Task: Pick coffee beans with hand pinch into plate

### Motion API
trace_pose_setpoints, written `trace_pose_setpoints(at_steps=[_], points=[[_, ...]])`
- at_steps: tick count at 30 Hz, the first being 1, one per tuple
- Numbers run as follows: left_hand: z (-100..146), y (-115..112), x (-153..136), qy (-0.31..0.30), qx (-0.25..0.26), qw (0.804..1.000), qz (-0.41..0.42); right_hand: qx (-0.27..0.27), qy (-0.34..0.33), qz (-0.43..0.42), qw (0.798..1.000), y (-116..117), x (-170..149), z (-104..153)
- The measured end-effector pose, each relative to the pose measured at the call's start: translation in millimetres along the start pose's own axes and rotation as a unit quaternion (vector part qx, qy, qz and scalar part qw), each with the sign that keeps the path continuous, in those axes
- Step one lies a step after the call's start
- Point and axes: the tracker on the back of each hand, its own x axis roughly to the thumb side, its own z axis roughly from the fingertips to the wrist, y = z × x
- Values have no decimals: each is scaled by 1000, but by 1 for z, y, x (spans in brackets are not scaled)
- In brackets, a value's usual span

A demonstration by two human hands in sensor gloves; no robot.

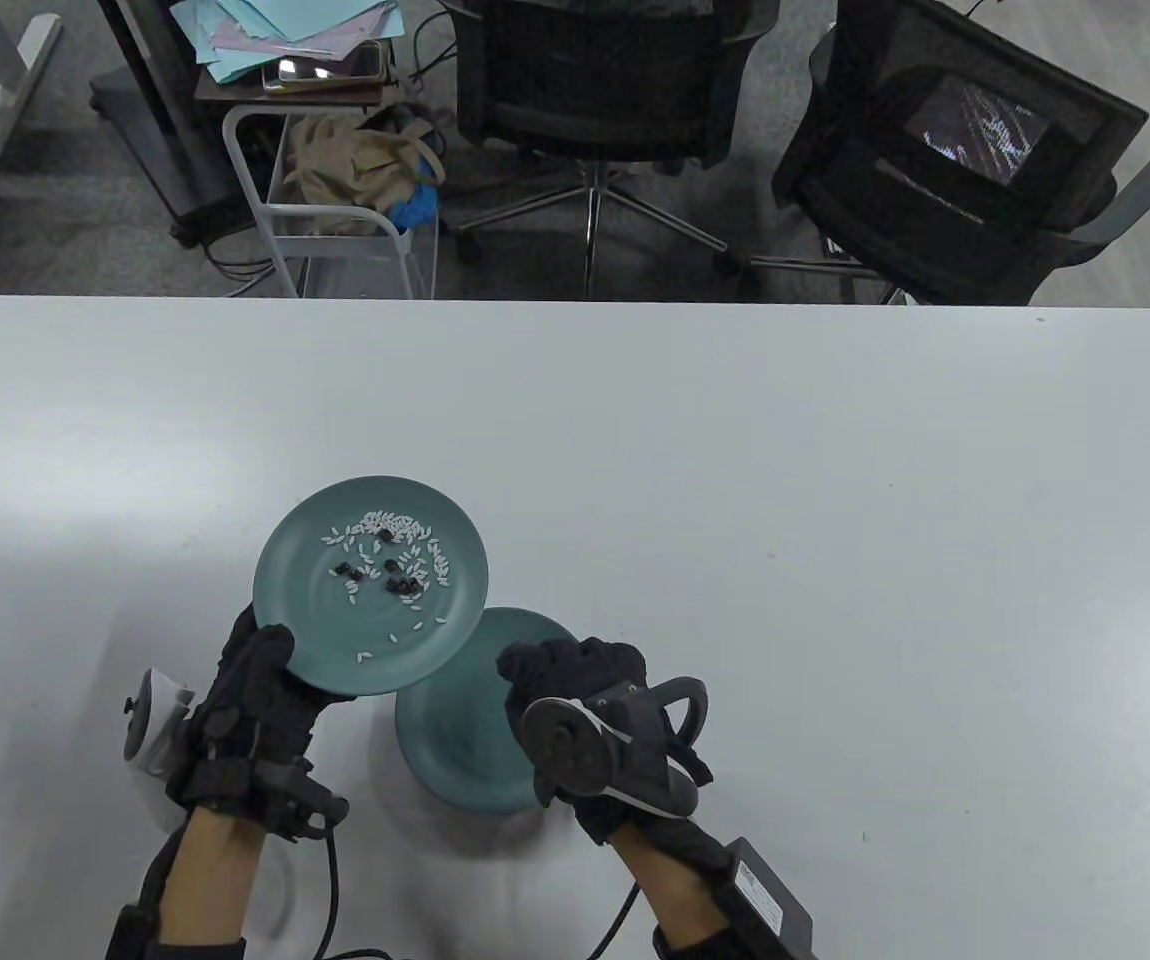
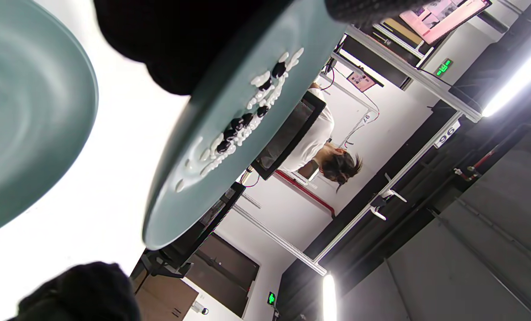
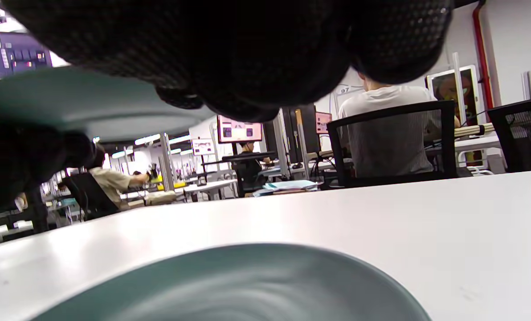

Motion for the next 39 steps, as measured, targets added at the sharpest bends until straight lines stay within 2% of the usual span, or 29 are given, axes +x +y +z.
trace_pose_setpoints(at_steps=[10,16,39], points=[[-1,0,-4,11,3,1000,-4,68,8,44,997,27,-4,-2],[-1,0,-5,12,2,1000,-1,89,8,57,994,34,-6,-2],[-2,0,-8,19,4,1000,-2,79,-14,26,996,39,-1,-2]])
